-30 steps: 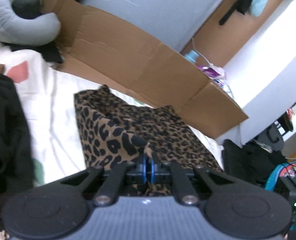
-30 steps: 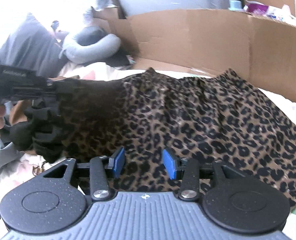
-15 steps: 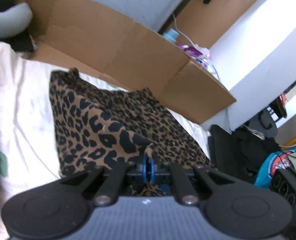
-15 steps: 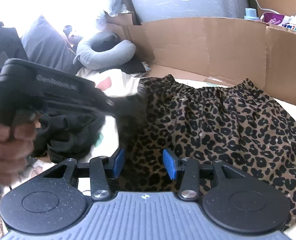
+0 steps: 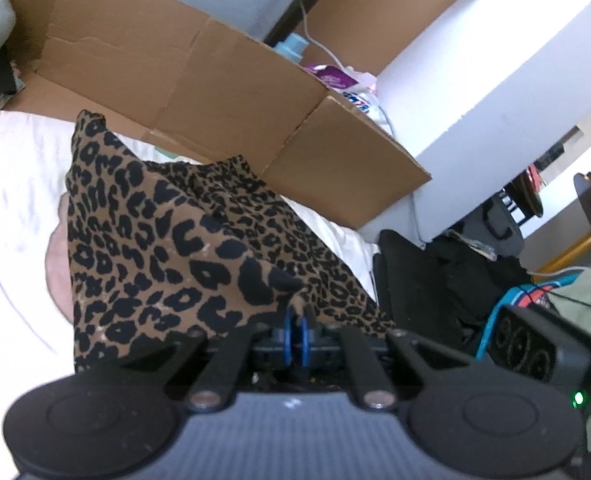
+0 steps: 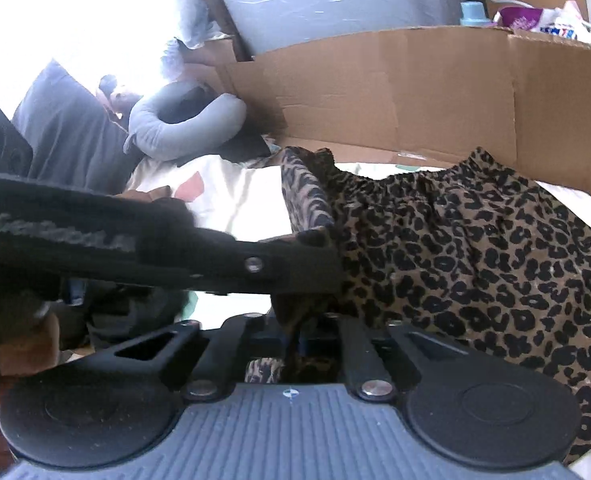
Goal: Fold clothes
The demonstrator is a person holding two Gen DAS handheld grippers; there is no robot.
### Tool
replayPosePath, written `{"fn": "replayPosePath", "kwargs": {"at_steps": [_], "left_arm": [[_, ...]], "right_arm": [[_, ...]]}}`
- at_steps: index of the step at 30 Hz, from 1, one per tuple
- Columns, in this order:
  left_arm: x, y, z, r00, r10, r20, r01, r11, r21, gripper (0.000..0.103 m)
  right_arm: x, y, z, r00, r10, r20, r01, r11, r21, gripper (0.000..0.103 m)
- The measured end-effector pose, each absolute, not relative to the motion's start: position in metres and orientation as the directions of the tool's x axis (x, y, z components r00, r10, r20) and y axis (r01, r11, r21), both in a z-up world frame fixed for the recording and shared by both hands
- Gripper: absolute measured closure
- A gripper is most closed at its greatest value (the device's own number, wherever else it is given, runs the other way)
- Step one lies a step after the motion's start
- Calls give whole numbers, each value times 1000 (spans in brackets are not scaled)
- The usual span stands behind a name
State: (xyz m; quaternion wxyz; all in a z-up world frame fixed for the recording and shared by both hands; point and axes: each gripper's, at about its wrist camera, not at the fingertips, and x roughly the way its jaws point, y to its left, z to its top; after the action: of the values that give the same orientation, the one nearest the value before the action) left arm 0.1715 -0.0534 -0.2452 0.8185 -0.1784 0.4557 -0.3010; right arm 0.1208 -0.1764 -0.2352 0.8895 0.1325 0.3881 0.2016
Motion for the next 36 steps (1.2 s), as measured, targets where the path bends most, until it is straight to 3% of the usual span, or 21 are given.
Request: {"fn": "replayPosePath", "kwargs": {"at_steps": [2,4,6,10,23,36], "left_arm": [[171,-55,-244,406,-652,-641,338,758,-558,88],[169,-55,-241,424,-631,-649,346,775,-528,65],[169,-54,-240,439,-619,-652,345,786,-514,54],[168,-46,-242,445,-619,-647,337,785,-519,45],[167,-25,-292,402,-532,-745,222,846,-485,43],[162,-40,-330,316,-488,-813,262,869,-420,43]], "right_arm": [[120,-182,-236,618,461,-637,-255,884,392,102],[118,-186,-234,620,461,-634,-256,884,392,103],[118,-191,-234,627,450,-636,-246,889,386,103],[118,-205,-233,640,423,-641,-222,901,373,103],[120,-276,-233,692,304,-655,-83,935,345,103],[112,-327,-252,695,214,-687,49,938,342,103]]}}
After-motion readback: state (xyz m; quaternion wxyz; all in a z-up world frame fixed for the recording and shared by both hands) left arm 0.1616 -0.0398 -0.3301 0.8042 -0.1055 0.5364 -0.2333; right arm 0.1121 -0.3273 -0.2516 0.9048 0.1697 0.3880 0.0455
